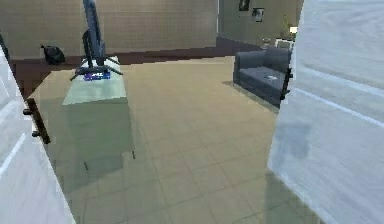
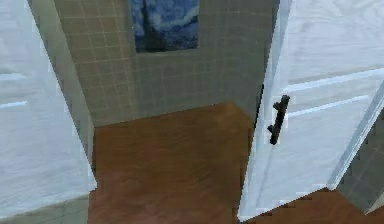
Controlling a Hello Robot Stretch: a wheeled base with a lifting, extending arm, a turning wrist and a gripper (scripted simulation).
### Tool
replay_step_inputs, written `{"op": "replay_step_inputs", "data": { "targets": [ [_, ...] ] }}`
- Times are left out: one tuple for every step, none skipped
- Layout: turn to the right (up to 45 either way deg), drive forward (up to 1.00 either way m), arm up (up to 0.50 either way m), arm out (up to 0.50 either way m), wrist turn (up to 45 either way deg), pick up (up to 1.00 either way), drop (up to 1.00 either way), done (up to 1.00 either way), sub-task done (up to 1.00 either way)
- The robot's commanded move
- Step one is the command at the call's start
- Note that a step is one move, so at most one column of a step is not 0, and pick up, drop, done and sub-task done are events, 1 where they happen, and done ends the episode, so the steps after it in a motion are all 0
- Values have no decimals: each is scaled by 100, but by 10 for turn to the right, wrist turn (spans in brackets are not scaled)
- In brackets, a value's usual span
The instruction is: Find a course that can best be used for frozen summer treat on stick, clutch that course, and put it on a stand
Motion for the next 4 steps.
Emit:
{"op": "replay_step_inputs", "data": {
  "targets": [
    [-30,0,0,0,0,0,0,0,0],
    [0,100,0,0,0,0,0,0,0],
    [0,85,0,0,0,0,0,0,0],
    [-210,0,0,0,0,0,0,0,0]
  ]
}}
